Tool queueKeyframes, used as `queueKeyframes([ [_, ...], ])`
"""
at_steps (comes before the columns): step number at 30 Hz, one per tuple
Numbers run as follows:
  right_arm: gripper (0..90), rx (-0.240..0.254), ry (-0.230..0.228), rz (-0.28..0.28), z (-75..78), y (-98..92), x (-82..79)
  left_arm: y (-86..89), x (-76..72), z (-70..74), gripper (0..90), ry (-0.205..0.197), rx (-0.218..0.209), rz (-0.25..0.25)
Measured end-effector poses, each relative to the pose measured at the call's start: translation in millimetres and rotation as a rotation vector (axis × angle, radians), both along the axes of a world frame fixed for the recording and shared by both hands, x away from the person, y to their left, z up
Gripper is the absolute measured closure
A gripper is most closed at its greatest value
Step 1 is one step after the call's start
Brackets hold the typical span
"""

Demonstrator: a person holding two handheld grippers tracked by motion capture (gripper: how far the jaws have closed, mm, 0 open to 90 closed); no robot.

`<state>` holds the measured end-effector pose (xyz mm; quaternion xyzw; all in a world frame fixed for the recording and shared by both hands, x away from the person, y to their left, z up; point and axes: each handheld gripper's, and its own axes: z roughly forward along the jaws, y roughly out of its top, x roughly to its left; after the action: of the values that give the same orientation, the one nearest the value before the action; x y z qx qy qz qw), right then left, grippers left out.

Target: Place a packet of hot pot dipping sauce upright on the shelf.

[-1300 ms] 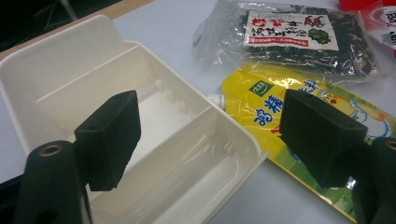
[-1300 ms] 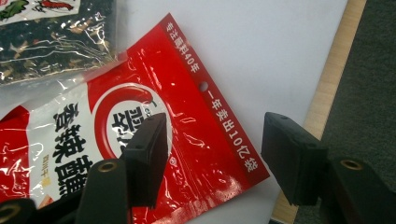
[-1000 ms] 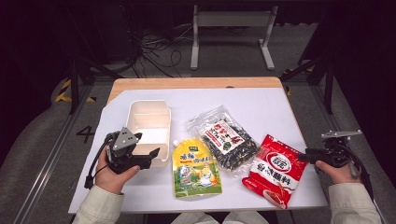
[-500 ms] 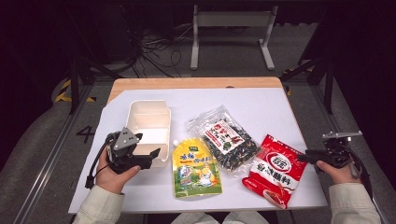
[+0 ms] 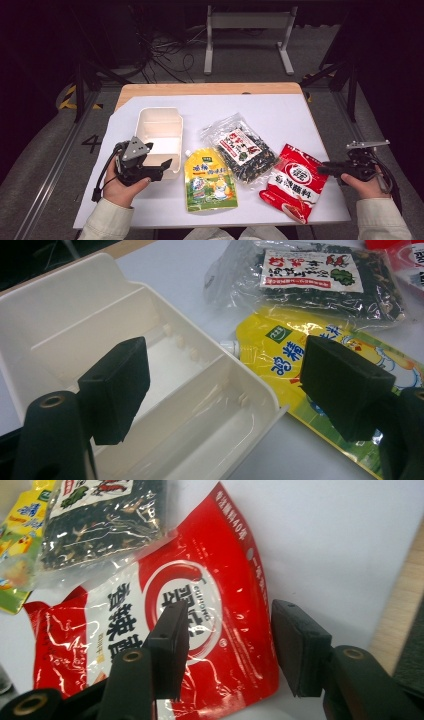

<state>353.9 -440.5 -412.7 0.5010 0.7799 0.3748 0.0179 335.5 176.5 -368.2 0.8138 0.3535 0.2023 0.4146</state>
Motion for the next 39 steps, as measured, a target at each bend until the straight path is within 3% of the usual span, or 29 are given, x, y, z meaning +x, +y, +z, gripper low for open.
queueKeyframes([
  [6, 49.3, 0.017, 0.005, 0.043, 0.3, 5.8, -0.1, -1.9, 0.7, -1.5, 20.6, 0.004, 0.001, -0.004],
  [16, 42.6, -0.018, 0.021, 0.051, -14.7, 10.2, 5.5, -2.8, 0.9, -1.8, 20.0, 0.005, 0.009, -0.010],
  [23, 48.0, 0.047, -0.012, 0.105, -4.6, 12.1, 1.9, -3.7, 0.9, -1.9, 20.0, 0.008, 0.006, -0.010],
  [26, 48.1, 0.022, -0.002, 0.118, -6.2, 17.1, 2.4, -4.1, 0.6, -1.9, 19.9, 0.007, 0.005, -0.013],
  [27, 48.2, -0.006, 0.018, 0.120, -10.4, 20.1, 4.1, -4.2, 0.6, -1.9, 19.8, 0.007, 0.005, -0.013],
  [31, 49.9, -0.024, 0.036, 0.119, -15.6, 22.4, 6.2, -4.3, 1.3, -2.6, 19.8, 0.006, 0.008, -0.014],
  [36, 57.7, -0.051, 0.037, 0.106, -18.5, 23.3, 7.5, -5.4, 1.8, -3.4, 19.5, 0.012, 0.012, -0.019],
  [39, 66.7, -0.091, 0.028, 0.098, -19.8, 24.6, 7.9, -6.0, 1.8, -3.4, 19.5, 0.015, 0.011, -0.018],
])
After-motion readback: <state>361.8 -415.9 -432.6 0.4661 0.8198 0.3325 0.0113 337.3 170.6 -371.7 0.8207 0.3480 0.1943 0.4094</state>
